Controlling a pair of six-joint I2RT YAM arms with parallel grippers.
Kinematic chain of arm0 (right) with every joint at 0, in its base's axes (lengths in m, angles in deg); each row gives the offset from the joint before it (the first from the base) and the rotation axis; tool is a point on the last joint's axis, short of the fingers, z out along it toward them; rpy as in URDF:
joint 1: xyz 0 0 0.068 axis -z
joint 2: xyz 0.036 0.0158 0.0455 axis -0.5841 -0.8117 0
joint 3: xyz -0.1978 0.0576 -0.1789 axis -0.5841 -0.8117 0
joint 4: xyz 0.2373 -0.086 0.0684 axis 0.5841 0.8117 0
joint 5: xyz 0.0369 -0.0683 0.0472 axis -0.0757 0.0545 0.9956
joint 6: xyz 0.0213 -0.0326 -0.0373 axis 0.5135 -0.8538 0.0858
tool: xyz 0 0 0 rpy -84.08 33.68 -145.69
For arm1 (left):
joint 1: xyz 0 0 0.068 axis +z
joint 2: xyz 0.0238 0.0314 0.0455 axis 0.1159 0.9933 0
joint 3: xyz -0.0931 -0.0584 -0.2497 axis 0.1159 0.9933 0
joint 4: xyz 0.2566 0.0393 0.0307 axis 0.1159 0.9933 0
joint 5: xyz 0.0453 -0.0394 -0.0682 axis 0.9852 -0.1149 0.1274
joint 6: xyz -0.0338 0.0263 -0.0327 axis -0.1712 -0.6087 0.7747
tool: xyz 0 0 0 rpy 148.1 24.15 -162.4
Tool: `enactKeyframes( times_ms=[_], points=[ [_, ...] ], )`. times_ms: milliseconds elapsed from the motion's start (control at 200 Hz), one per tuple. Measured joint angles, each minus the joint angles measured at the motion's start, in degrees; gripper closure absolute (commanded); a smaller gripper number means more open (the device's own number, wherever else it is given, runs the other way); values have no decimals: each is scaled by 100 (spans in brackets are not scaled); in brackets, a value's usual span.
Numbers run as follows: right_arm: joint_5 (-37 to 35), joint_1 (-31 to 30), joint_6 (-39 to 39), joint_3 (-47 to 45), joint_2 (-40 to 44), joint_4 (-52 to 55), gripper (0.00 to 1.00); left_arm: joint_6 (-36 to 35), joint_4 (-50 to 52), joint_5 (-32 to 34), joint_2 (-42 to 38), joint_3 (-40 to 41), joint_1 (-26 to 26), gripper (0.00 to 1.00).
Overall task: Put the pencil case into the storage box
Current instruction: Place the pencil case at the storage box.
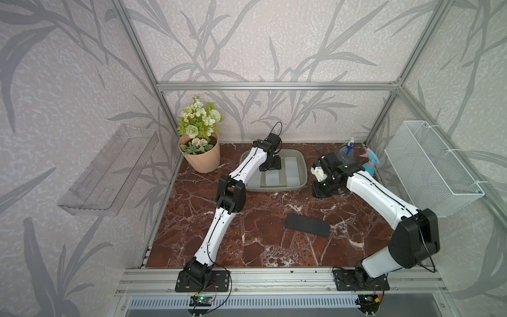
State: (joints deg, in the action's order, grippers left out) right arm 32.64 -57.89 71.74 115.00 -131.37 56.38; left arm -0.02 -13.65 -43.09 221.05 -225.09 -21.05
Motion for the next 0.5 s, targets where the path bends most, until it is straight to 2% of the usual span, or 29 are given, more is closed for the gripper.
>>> enactKeyframes(
  times_ms=[215,500],
  points=[
    [-2,0,4,0,-15,0,84,-164,50,181,61,0,0,30],
    [-4,0,4,0,-15,0,84,-341,229,476,90,0,9,18]
  ],
)
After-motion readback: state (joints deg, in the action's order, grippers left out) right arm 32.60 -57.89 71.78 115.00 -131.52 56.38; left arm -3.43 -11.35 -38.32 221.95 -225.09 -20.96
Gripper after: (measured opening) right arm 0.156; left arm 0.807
